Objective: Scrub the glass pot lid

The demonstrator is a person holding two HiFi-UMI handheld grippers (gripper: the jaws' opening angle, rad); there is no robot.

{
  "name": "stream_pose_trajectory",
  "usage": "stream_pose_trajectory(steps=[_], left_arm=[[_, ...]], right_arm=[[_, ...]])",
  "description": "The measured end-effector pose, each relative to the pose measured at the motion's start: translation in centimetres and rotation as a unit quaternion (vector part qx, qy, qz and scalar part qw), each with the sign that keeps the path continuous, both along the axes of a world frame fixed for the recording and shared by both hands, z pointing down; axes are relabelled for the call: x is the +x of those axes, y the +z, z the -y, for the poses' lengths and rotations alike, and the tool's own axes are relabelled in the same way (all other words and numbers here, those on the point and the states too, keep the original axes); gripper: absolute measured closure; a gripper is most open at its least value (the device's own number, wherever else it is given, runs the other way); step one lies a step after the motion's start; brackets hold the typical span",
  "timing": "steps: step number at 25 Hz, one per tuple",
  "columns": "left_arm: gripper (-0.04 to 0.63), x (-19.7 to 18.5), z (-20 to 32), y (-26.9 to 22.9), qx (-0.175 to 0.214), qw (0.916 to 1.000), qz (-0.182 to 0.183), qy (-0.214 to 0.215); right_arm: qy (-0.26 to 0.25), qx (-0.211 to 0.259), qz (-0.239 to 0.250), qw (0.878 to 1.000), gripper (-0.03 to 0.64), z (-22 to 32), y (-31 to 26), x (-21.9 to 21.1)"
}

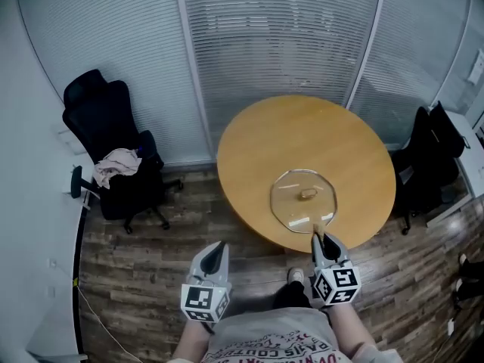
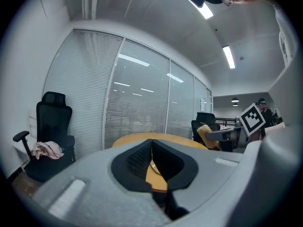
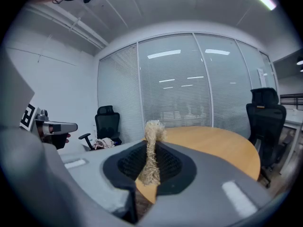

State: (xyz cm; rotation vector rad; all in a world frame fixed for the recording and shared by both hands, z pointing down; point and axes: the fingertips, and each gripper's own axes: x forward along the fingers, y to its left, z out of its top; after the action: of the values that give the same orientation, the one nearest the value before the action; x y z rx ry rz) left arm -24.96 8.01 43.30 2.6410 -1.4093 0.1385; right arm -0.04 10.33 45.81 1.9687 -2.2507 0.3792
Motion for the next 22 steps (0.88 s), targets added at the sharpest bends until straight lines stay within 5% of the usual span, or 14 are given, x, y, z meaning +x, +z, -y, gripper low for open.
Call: stream_pose_trajectory(steps=[13,22], left_arm=[[0.588,16.6,11.1,0.3,-0.014,0.9984,0.005,-0.054],[0.588,21.5,14.6,2.2,-0.034,0.9963,0.033,-0.072]], right_arm=[[-0.069,-0.023,0.022,0.997,0.563,12.6,1.3,16.1],[-0.111,-0.065,0.023,0.991,0.563,18.1,4.4,20.8]])
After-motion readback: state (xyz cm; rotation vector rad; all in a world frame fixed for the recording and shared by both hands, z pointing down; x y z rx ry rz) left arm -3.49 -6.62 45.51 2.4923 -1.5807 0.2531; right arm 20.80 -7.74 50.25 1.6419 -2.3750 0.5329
